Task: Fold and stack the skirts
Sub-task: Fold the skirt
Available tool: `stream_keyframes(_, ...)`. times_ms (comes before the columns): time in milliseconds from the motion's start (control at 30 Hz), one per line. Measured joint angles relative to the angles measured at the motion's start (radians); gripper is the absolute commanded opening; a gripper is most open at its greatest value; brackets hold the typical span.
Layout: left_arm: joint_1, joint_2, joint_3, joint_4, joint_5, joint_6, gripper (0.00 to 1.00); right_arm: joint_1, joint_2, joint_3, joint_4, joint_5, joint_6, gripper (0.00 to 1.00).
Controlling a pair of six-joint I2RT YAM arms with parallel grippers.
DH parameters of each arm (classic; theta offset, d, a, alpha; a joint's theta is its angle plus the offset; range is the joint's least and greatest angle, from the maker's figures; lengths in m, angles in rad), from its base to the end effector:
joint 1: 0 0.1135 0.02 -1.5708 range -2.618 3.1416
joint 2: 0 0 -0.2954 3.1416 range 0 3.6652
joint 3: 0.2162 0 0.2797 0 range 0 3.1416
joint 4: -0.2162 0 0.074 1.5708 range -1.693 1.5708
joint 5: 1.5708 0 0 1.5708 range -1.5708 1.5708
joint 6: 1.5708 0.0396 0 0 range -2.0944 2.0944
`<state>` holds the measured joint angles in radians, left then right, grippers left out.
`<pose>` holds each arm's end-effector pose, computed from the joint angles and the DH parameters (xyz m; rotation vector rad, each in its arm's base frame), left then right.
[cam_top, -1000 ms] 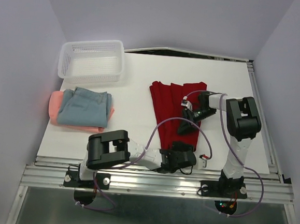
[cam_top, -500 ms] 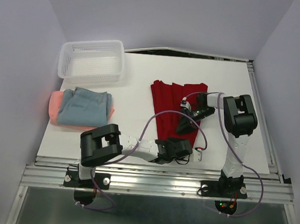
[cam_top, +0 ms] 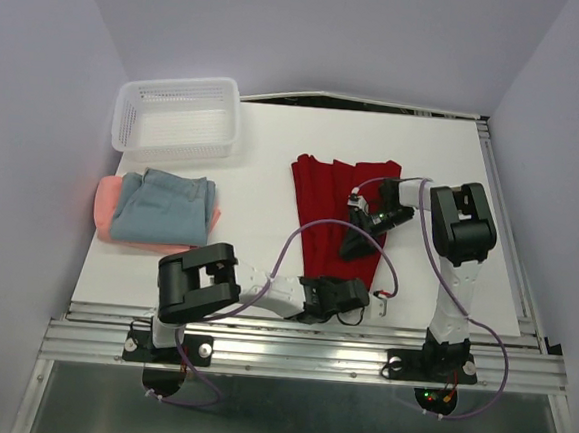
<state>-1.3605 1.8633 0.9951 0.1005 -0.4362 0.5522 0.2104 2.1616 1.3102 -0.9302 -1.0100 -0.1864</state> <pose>0.1012 -0.3941 0.1503 1.7111 1.4656 0.0825 0.3742 0.1142 0.0999 0.3600 -2.5551 -1.4206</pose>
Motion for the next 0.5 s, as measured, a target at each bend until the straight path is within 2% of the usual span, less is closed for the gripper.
stream_keyframes(233,0.020,-0.047,0.076,-0.172,0.092,-0.002,0.00,0.012,-0.034,0.000,0.008,0.039,0.001,0.51)
stream_keyframes(333,0.028,-0.083,0.125,-0.271,0.148,-0.009,0.00,0.016,-0.061,0.002,0.018,0.076,0.000,0.56)
stream_keyframes(433,0.027,-0.114,0.158,-0.353,0.209,-0.012,0.00,0.016,-0.084,0.029,0.019,0.113,0.001,0.68)
stream_keyframes(500,0.029,-0.130,0.182,-0.411,0.256,-0.014,0.00,0.016,-0.100,0.070,0.019,0.141,0.002,0.71)
